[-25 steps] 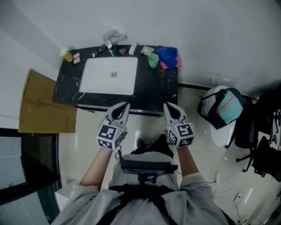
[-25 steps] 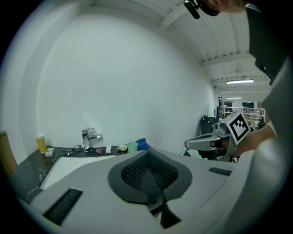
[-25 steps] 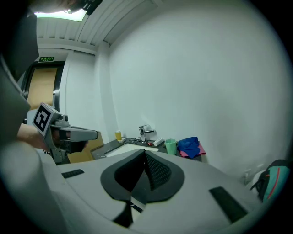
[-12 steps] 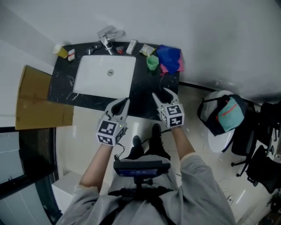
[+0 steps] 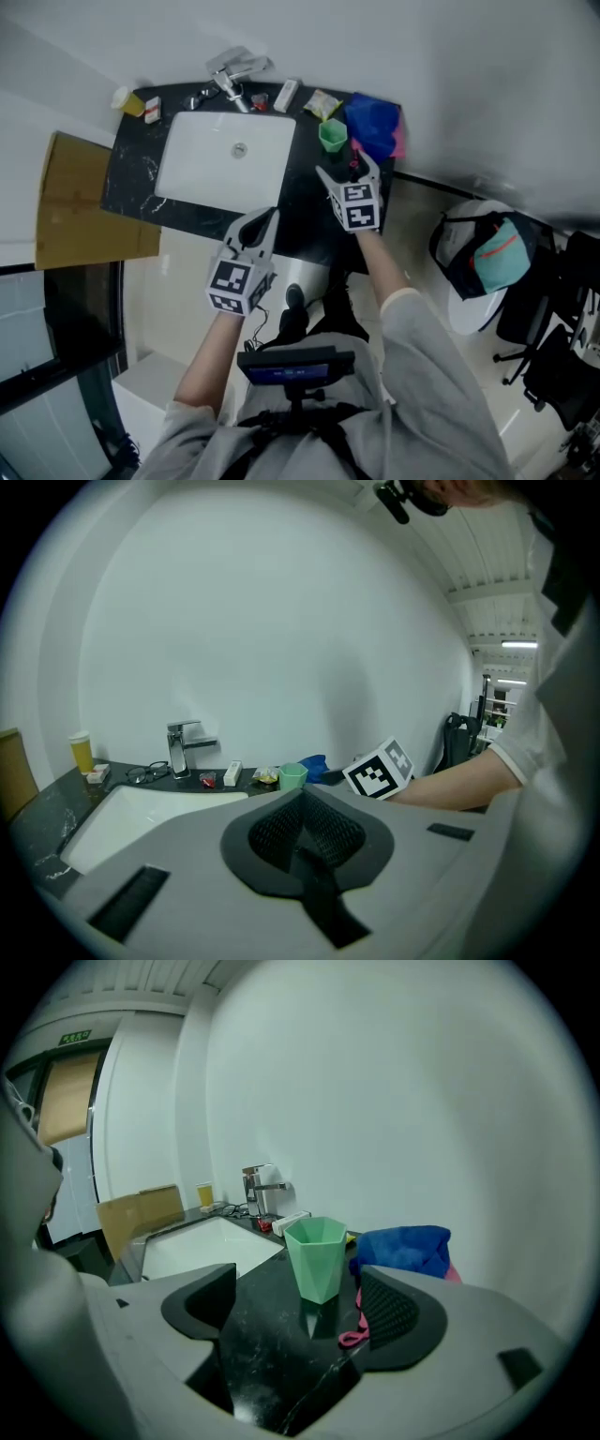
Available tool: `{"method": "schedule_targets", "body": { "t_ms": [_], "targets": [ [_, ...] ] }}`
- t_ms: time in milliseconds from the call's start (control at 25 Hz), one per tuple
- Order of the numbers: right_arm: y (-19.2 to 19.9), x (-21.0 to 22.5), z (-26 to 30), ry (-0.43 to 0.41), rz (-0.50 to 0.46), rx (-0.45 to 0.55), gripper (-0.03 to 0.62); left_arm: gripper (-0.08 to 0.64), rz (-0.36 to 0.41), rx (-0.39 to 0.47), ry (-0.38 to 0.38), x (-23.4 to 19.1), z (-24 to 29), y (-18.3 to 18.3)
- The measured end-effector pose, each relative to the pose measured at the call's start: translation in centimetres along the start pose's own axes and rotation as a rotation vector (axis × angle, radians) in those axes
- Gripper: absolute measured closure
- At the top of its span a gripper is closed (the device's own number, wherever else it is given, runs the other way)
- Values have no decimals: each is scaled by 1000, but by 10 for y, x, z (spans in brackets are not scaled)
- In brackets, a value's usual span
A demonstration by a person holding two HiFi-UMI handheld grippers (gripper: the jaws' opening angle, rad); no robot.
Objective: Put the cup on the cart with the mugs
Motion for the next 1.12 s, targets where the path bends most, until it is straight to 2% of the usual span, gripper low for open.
{"method": "schedule_targets", "body": {
  "t_ms": [440, 840, 880, 960, 1120],
  "targets": [
    [-14, 11, 54, 34, 0, -17, 164, 560, -28, -24, -52, -13, 9, 15],
    [-16, 11, 73, 25, 0, -24, 164, 560, -59, -48, -73, -16, 15, 21],
    [-17, 12, 73, 29, -3, -19, 171, 560, -60, -46, -73, -17, 16, 21],
    [-17, 13, 72, 42, -16, -10, 265, 560, -61, -46, -74, -17, 16, 21],
    [-17, 14, 70, 43, -33, -7, 268, 560, -61, -43, -72, -20, 17, 24]
  ]
}}
Point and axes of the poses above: the fingertips, and each gripper's own axes: z forward along the fingers, x to its right, y out of its underside, the point moved 9 cm from there along -z, backward along the fingers, and after that the axes turned 13 degrees about z, right-handed, at the moved point
